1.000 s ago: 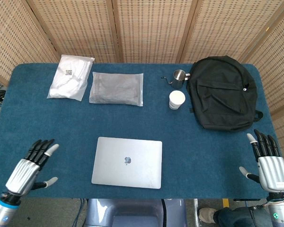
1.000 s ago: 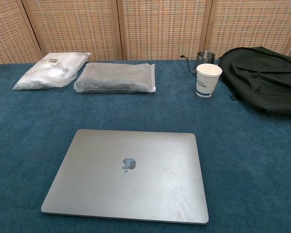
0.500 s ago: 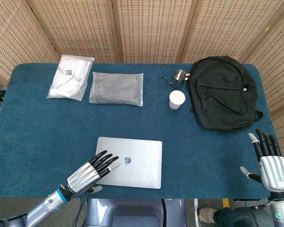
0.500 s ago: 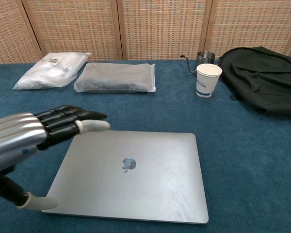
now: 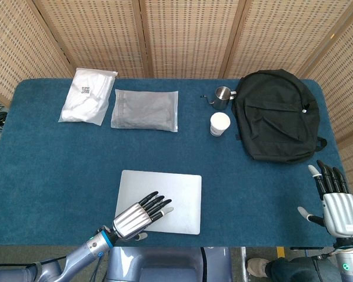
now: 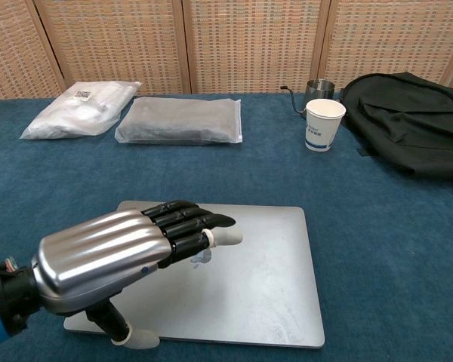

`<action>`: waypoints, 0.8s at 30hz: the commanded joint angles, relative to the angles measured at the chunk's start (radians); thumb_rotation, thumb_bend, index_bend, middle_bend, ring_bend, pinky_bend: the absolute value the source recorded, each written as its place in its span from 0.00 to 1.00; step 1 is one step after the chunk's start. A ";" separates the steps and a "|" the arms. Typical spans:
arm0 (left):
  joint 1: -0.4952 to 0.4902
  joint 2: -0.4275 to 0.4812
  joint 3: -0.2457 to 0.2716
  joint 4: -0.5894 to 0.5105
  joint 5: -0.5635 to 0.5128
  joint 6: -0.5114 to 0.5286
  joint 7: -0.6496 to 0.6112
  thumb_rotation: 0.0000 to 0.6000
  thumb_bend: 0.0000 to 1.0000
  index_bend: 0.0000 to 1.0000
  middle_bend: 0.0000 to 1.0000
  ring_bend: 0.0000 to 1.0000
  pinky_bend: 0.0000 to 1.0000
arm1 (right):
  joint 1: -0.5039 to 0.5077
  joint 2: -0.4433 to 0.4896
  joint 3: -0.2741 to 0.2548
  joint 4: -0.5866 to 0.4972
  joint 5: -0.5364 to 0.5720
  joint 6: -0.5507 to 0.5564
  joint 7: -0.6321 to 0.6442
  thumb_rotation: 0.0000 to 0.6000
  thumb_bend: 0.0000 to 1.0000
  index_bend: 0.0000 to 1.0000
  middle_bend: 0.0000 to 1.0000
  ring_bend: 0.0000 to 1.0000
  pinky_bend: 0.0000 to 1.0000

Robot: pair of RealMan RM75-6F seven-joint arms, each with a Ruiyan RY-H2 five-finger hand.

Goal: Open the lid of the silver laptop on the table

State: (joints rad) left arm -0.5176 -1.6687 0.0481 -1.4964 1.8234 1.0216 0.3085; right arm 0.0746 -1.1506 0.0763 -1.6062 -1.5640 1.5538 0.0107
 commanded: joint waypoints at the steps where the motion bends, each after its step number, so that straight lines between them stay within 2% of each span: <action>1: -0.009 -0.022 0.000 0.013 -0.018 -0.019 0.028 1.00 0.00 0.00 0.00 0.00 0.00 | 0.001 0.001 0.000 0.001 0.001 -0.002 0.003 1.00 0.00 0.00 0.00 0.00 0.00; 16: -0.029 -0.122 0.002 0.111 -0.058 -0.037 0.095 1.00 0.01 0.00 0.00 0.00 0.00 | 0.002 0.008 0.001 0.004 0.007 -0.009 0.030 1.00 0.00 0.00 0.00 0.00 0.00; 24: -0.043 -0.139 0.005 0.118 -0.071 -0.032 0.102 1.00 0.02 0.00 0.00 0.00 0.00 | 0.004 0.011 0.002 0.009 0.012 -0.014 0.047 1.00 0.00 0.00 0.00 0.00 0.00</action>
State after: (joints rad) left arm -0.5609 -1.8073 0.0528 -1.3784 1.7522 0.9897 0.4100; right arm 0.0785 -1.1402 0.0786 -1.5978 -1.5519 1.5396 0.0575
